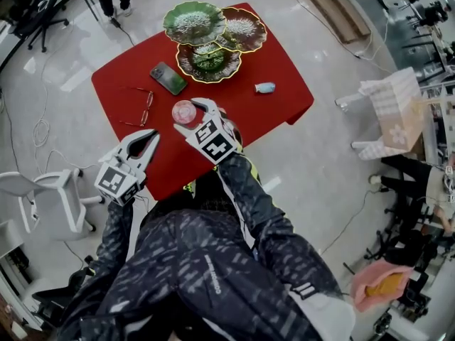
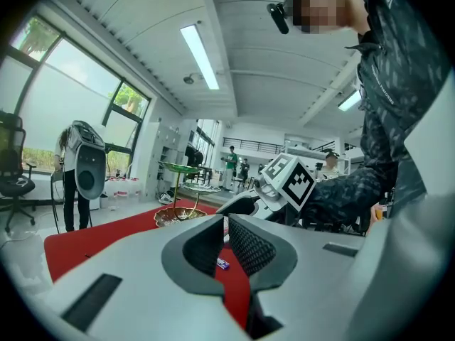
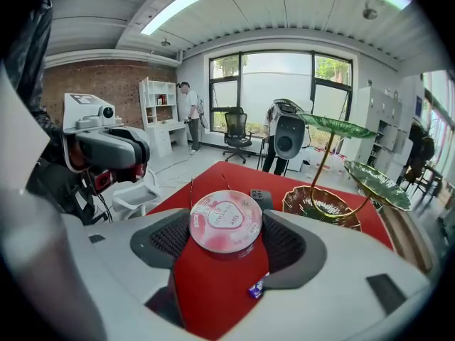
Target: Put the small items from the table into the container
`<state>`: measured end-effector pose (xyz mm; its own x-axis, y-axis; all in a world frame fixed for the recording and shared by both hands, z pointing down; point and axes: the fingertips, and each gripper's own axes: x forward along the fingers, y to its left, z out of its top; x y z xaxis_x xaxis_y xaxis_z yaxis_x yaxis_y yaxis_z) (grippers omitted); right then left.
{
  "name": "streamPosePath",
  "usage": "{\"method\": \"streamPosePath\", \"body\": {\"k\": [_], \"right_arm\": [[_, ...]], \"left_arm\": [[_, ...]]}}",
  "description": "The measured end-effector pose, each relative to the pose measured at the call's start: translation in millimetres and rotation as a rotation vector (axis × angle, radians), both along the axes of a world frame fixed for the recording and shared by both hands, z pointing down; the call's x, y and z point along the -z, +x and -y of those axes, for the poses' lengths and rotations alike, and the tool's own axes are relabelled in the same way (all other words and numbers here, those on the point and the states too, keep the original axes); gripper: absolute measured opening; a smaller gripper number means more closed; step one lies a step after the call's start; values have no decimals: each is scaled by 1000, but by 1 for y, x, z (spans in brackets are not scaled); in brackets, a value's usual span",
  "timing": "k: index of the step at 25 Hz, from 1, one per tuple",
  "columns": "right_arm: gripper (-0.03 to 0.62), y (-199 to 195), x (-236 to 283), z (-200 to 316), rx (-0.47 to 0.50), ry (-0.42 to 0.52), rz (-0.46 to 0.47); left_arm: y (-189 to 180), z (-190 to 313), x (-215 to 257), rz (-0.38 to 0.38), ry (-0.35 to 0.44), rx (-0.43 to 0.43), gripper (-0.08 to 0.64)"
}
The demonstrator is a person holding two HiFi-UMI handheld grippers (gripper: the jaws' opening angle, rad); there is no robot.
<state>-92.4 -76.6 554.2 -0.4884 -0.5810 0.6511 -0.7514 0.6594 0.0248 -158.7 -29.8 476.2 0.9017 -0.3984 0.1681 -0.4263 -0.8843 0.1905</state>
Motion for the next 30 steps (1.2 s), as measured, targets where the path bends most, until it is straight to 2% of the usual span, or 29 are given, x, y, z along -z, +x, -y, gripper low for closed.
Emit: {"method": "streamPosePath", "body": {"k": [5, 10, 21, 30], "right_arm": [[319, 4, 23, 7, -2, 38, 8], [319, 12, 45, 13, -11, 63, 17], [319, 23, 104, 36, 0, 142, 44], [319, 37, 131, 66, 17, 174, 43]], "left_arm": [[6, 7, 15, -26, 7, 10, 23], [7, 16, 19, -1, 13, 26, 23], [21, 35, 43, -30, 38, 47, 22], [39, 59, 60, -33, 60, 82, 23]]}}
